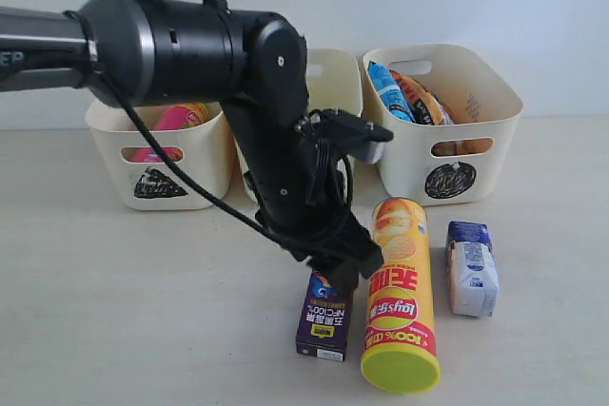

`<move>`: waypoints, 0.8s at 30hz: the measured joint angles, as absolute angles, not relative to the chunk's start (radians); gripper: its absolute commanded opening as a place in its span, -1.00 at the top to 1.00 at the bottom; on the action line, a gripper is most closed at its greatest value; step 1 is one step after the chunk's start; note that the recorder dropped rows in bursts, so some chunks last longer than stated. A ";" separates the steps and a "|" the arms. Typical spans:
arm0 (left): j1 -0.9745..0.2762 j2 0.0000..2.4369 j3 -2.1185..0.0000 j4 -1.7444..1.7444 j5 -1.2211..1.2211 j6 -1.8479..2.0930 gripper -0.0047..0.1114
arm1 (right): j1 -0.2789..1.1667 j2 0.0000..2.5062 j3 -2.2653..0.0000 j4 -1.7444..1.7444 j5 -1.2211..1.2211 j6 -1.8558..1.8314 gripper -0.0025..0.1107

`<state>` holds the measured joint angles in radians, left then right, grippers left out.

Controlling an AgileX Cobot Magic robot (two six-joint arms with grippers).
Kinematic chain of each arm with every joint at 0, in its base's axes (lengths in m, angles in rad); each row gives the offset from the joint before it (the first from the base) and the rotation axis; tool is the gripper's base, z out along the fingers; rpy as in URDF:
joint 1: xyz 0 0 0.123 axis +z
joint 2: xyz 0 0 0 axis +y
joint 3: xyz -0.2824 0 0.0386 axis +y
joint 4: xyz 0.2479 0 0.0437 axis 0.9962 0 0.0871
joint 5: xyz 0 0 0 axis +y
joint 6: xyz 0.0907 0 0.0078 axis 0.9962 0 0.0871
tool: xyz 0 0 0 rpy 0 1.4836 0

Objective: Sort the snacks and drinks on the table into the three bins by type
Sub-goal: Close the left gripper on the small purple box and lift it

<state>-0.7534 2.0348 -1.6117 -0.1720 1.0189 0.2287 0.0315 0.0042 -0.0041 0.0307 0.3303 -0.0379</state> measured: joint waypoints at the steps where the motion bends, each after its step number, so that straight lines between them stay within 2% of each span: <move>1: -0.753 2.049 -1.610 -0.172 1.030 0.223 -0.32 | 0.031 0.004 -0.004 0.031 0.330 -0.036 0.96; 9: -0.756 2.112 -1.609 -0.158 1.056 0.152 -0.32 | 0.031 0.004 -0.004 0.031 0.330 -0.036 0.96; 24: -0.757 2.185 -1.609 -0.035 0.940 -0.072 -0.32 | 0.031 0.004 -0.004 0.031 0.330 -0.034 0.96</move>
